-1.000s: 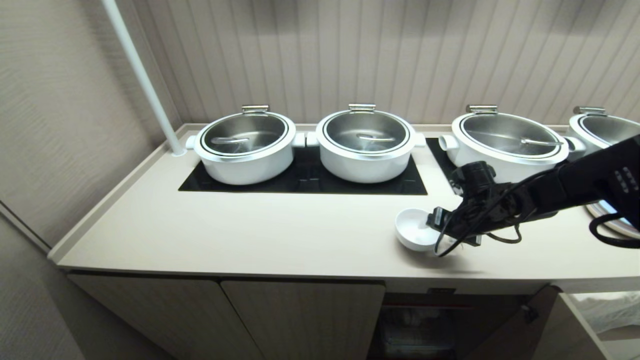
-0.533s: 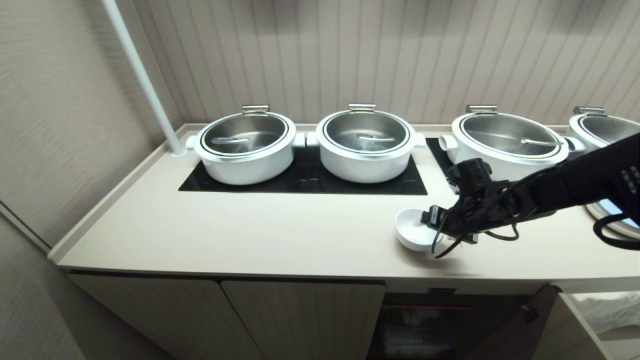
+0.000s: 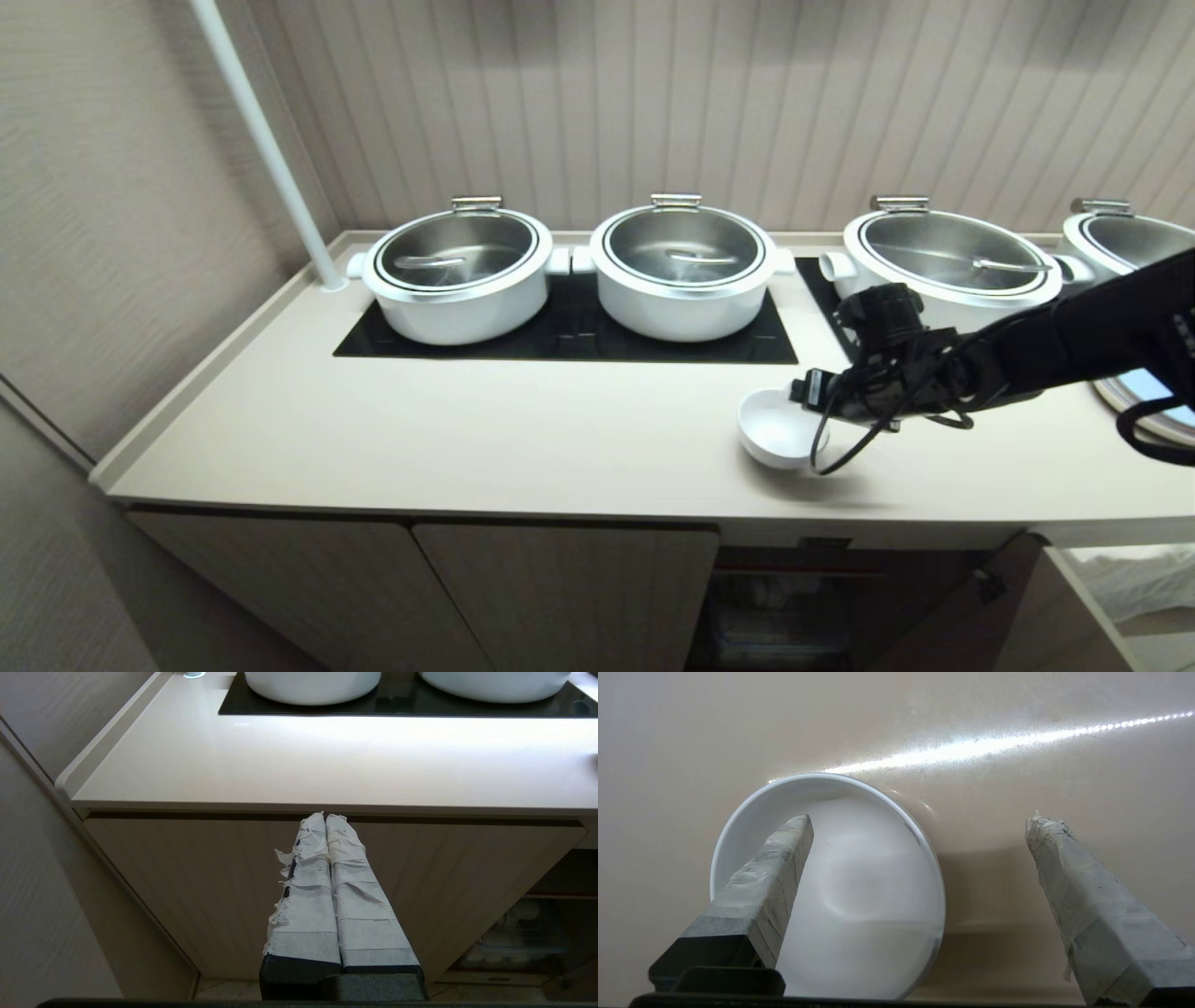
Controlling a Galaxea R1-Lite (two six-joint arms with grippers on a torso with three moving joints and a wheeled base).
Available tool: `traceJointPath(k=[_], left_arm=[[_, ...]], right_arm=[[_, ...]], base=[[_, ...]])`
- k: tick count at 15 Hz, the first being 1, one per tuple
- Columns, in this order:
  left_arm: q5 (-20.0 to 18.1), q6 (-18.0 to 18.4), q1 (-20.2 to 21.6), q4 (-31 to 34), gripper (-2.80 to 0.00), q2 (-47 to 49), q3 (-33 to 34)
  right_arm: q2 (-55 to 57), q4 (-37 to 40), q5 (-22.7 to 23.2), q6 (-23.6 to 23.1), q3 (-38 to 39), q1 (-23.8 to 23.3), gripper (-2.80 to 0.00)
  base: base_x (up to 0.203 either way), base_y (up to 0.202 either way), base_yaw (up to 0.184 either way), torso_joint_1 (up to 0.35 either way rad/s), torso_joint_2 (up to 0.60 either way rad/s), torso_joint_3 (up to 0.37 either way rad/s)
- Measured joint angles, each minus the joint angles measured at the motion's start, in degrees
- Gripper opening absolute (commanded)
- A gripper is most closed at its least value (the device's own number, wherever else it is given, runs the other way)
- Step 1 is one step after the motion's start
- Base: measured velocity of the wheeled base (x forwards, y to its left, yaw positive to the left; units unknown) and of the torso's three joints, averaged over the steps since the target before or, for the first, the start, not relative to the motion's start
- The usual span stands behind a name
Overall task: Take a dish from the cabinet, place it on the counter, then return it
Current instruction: Place it on the table, then pick up the bowl from the table
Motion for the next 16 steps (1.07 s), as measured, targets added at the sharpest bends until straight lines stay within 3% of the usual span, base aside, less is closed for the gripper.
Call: traceJointPath(k=[8, 12, 13, 16], left_arm=[[0.0, 0.0, 0.0, 0.0, -2.8, 0.0, 0.0], [0.0, 0.0, 0.0, 0.0, -2.8, 0.0, 0.0], [0.0, 0.0, 0.0, 0.0, -2.8, 0.0, 0.0], [0.0, 0.0, 0.0, 0.0, -2.8, 0.0, 0.0]], right_arm=[[-2.9, -1.8, -1.7, -1.2, 0.7, 0.6, 0.0], [-5.0, -5.3, -1.6, -4.0, 4.2, 0.7, 0.0], [-5.4, -7.2, -1.5, -4.9, 5.7, 0.7, -2.8], [-6.8, -11.8, -1.5, -7.1, 10.4, 0.7, -2.8]], base=[[0.0, 0.0, 0.0, 0.0, 0.0, 0.0], [0.0, 0.0, 0.0, 0.0, 0.0, 0.0], [0.0, 0.0, 0.0, 0.0, 0.0, 0.0], [0.0, 0.0, 0.0, 0.0, 0.0, 0.0]])
